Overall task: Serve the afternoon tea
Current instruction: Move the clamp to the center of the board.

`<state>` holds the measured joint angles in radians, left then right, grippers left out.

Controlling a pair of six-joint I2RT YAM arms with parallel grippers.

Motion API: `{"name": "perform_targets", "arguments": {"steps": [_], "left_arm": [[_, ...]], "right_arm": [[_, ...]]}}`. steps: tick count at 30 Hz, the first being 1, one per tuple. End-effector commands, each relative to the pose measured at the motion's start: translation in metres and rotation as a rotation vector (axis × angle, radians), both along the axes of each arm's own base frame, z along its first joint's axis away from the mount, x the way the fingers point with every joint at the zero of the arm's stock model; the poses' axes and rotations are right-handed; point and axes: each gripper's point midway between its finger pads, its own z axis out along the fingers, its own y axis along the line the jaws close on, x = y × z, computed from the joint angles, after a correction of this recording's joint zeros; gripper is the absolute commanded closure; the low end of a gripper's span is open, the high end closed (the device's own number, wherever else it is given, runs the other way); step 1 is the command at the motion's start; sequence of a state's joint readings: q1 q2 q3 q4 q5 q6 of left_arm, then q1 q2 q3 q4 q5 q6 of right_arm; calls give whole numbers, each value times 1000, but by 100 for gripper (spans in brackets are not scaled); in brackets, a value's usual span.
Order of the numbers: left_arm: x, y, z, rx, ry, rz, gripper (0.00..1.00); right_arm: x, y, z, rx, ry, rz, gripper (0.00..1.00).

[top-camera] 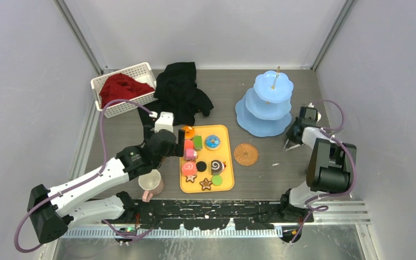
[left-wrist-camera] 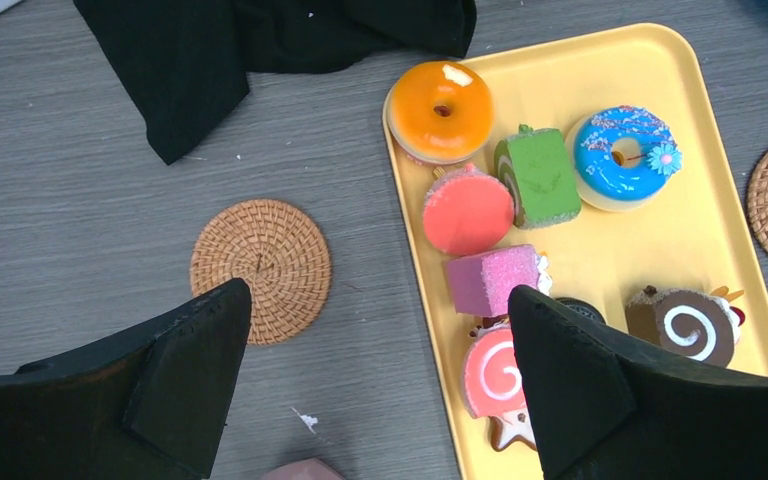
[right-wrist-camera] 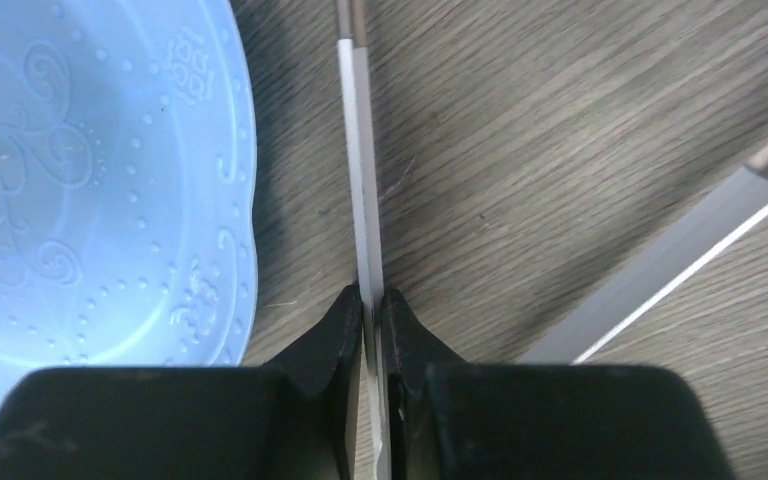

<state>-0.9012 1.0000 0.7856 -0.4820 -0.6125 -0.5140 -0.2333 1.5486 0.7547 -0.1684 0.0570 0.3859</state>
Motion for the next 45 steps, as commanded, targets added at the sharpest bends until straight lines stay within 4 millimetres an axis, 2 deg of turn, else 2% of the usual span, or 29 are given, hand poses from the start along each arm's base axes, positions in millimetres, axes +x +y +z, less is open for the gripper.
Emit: {"name": "perform_targets", "arguments": {"steps": [1,7,14,16,20,22,25,28,31,33,34,36,41,43,45], "left_arm": [[9,-8,25,-42,-52,6,1],[8,-11,22,-51,-26,13,1],[6,-13,18,-58,-8,5,1],[6,-17,19,-60,-4,-13,1],[8,-23,22,-60,-4,-33,1],[9,-24,20,-56,-2,-38,1],[10,-26,16,-48,7,-41,0],[11,-28,16,-46,10,-42,1],[11,-28,17,-41,9,-45,1],[11,-28,20,-37,5,-47,1],[11,-27,21,-36,2,-47,1],[11,-27,21,-36,1,-49,1],[9,-26,22,-44,-1,-59,1],[9,-25,25,-46,-7,-54,1],[9,-23,27,-48,-13,-43,1]], "right_arm": [[-22,27,-10,96,29,36,88],[-42,53,-3,95,38,114,88],[-50,92,10,104,52,229,82],[-50,98,15,117,61,223,72],[-53,92,24,93,58,187,36],[-52,87,35,65,26,175,27],[-53,73,51,1,-15,127,22],[-52,58,67,-44,-67,48,24],[-41,39,86,-49,-150,-26,42],[-31,23,98,-3,-207,-83,57],[-26,14,103,27,-234,-113,61],[-13,-3,111,64,-272,-154,64],[31,-32,123,12,-242,-179,67],[50,-37,123,13,-243,-174,67],[67,-41,122,12,-240,-155,71]]}}
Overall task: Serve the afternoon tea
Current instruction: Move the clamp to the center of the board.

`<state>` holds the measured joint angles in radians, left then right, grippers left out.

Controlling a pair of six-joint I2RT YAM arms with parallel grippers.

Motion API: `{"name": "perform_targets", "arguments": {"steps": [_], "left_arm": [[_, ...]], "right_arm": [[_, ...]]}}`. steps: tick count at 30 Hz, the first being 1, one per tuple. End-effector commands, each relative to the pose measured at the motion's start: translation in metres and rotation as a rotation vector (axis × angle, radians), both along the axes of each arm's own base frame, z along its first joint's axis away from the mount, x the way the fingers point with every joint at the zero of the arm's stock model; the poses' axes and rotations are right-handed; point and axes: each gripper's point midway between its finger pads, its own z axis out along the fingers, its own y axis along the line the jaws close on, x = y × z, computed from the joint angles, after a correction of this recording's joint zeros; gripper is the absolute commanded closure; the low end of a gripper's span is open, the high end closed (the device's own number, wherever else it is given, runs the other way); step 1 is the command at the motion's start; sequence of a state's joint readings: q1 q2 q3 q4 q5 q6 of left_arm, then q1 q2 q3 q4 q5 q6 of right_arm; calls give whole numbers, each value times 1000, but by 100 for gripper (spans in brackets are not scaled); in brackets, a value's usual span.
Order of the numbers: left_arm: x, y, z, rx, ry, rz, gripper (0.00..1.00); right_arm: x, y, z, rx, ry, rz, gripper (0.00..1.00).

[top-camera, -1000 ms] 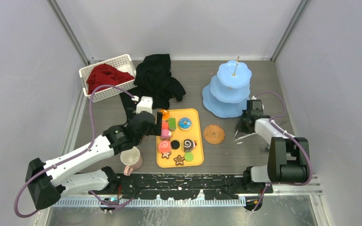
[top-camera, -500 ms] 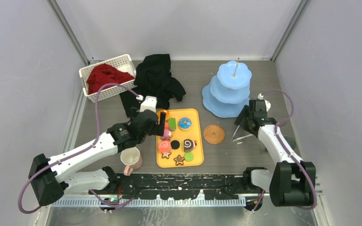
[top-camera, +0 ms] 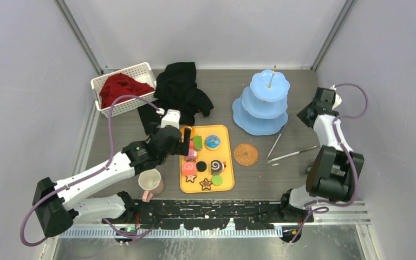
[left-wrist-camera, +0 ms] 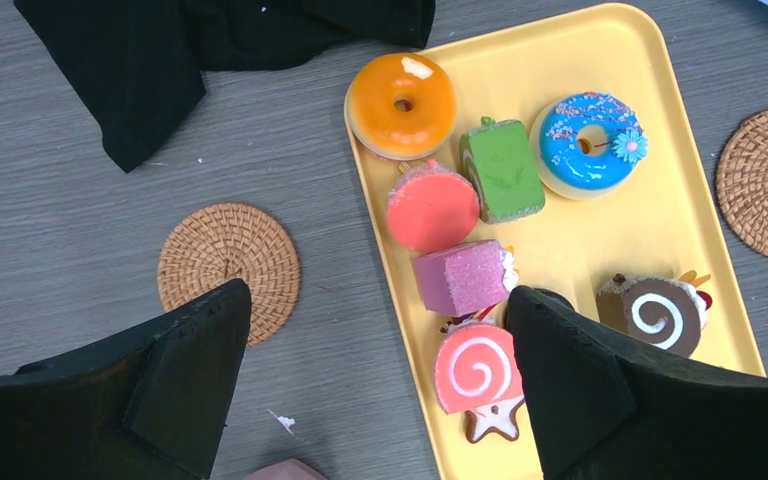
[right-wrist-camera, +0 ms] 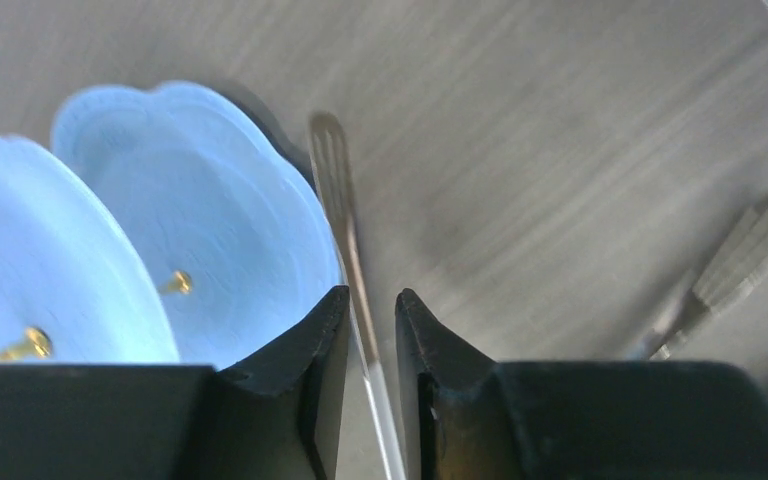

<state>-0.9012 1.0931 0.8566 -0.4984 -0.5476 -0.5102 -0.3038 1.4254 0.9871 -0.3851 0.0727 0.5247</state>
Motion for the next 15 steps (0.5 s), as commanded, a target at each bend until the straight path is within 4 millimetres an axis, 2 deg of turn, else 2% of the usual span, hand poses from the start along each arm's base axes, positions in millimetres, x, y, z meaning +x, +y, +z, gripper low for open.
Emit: {"name": "perform_targets", "arguments": {"steps": [1,4,8,12,15], "left_arm": [[6,-2,31,-59,-72,13,1],[6,-1,34,-56,-74,16,1],[6,4,38,-39,-73,27,1],[6,5,35,-42,-79,31,1],[5,6,36,-43,-76,40,1]], "right_arm": [[51,-11,22,-26,-73,46,73],[71,-15,19,-23,-48,69,73],[89,-15,20,-13,-52,112,72],[104,2,10,-4,-12,187,74],[111,28,1,-13,4,242,74]]}}
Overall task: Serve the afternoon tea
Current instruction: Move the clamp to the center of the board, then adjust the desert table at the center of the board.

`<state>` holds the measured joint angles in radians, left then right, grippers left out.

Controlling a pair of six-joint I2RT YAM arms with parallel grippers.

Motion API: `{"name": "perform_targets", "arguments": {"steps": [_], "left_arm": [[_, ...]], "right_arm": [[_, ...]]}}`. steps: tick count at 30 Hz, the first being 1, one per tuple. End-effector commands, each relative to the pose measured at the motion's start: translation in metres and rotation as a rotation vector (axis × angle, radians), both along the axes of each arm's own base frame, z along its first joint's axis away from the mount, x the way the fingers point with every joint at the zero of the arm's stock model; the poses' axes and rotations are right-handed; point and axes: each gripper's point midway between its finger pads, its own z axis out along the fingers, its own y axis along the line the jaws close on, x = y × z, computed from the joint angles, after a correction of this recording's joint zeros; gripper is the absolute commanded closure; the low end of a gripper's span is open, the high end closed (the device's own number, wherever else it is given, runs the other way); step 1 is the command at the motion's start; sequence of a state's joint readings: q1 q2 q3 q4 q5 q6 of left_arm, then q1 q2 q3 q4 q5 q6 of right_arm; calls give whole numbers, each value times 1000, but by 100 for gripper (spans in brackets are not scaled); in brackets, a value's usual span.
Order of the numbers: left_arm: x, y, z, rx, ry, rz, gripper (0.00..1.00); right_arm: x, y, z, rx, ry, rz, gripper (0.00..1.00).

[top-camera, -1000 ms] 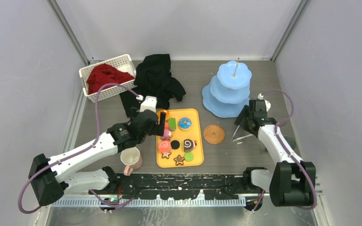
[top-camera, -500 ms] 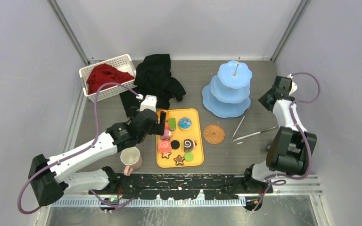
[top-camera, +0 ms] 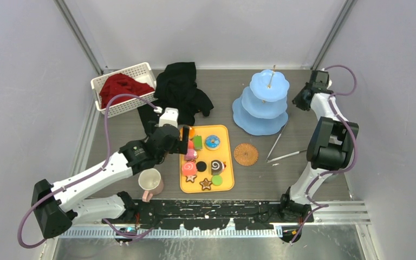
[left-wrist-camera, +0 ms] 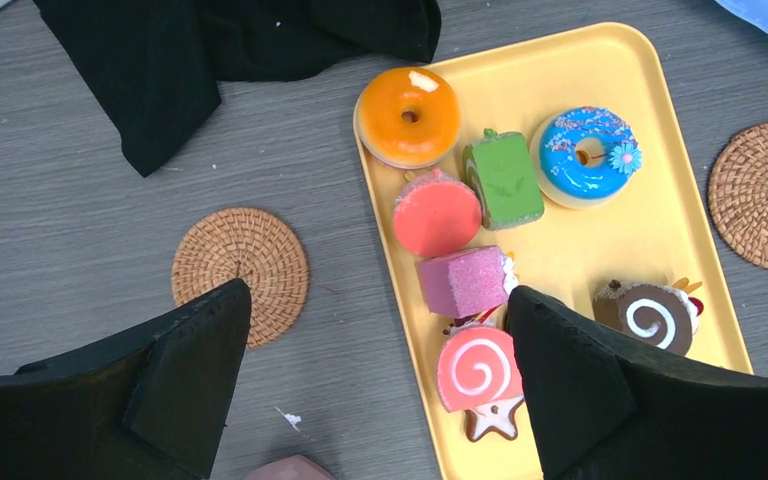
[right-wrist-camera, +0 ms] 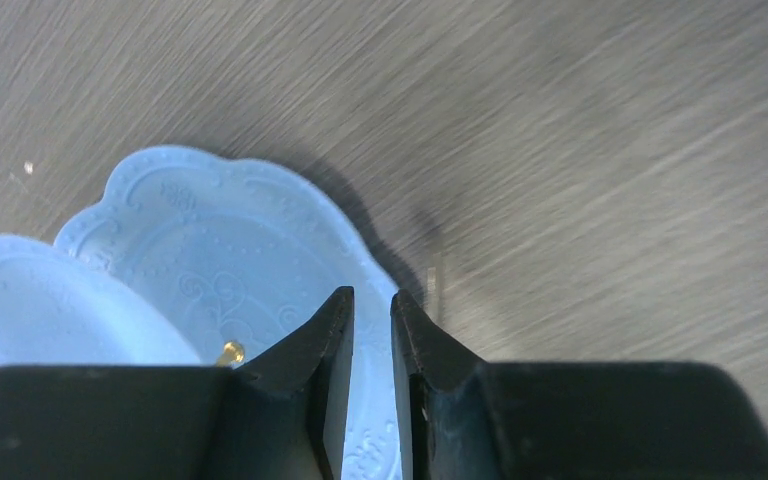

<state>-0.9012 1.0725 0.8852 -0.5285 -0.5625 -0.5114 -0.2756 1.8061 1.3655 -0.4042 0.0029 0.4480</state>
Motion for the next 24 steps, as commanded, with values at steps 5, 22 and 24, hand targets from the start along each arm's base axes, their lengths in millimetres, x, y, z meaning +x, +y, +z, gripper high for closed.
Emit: {"name": "perform_targets", "arguments": {"steps": [5,22,24], "left_arm": [[1,13,22,-28,-53,66,1],[6,17,21,-8,-84,80,1],[7,17,21,2,-83,84,1]], "right_arm": [[26,70,-4,-5,-2,174,74],[-29,46,44,-85,-79,27,31],[-52,49,40,-80,-62,30,27]]}}
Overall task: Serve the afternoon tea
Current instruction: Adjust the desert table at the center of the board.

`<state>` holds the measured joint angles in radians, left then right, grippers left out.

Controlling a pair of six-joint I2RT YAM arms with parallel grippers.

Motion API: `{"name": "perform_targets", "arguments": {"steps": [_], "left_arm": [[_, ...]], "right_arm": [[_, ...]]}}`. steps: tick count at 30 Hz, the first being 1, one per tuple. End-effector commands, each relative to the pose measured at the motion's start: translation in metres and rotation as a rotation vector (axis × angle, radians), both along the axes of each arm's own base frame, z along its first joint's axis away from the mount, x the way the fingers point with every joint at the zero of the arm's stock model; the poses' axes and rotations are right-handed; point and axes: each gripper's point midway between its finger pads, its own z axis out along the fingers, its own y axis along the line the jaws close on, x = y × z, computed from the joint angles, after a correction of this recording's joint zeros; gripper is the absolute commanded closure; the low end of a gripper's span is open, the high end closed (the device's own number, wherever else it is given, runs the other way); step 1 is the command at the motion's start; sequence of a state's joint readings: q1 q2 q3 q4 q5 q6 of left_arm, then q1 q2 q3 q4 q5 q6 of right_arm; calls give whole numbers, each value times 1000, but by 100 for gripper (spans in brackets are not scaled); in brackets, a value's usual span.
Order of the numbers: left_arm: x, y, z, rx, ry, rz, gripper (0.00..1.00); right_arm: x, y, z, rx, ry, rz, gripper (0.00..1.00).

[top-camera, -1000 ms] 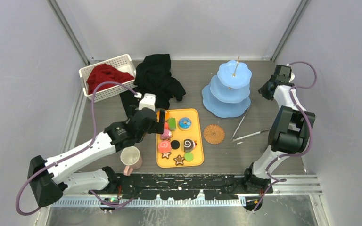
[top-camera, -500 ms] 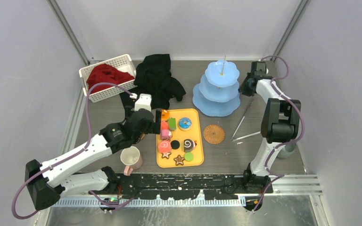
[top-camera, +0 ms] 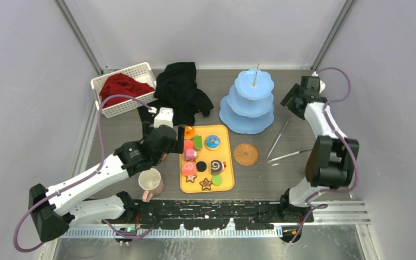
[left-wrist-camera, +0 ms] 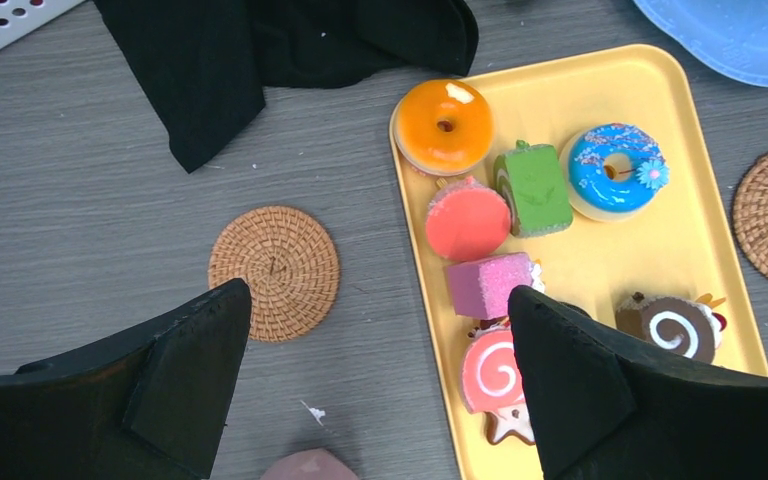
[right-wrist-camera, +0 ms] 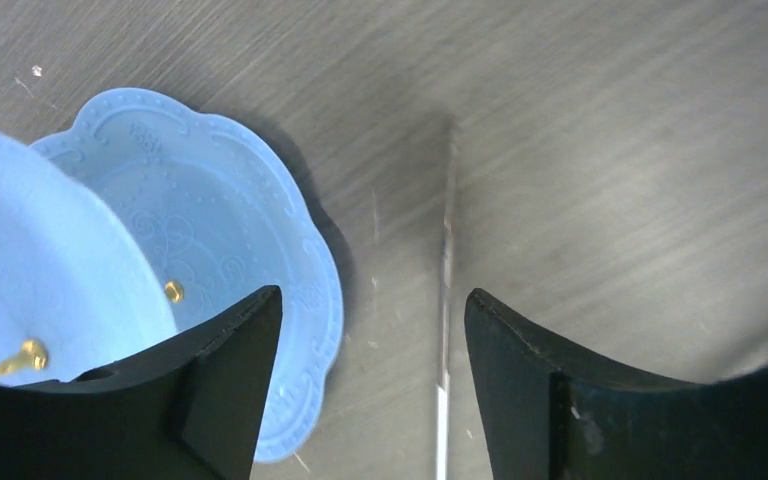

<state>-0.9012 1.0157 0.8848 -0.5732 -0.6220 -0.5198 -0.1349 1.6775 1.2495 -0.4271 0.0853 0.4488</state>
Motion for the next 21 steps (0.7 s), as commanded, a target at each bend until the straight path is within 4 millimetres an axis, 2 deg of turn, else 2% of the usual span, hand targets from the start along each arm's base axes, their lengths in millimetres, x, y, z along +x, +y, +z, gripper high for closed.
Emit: {"name": "perform_targets", "arguments": {"steps": [1,6,8,11,16,21], "left_arm": [[10,-3,9,-2,-45,25,1],[10,-10,5,10,-39,-27,1],[11,-12,4,10,-41,-33,1],[11,-19,1,2,-31,-66,1],[5,-36,-6,-2,17,-167,0],[0,-45,-6,-21,25,-232,0]], "right_arm": [[-39,-3,29,-12,-73,-50,27],[-106,10,-5,27,46,-66,21],[-125,19,-10,54,46,-44,3],[-145,12,-19,24,43,-100,0],[-154,12,-42,44,89,-147,0],[-149,15,-61,67,97,-153,0]]}}
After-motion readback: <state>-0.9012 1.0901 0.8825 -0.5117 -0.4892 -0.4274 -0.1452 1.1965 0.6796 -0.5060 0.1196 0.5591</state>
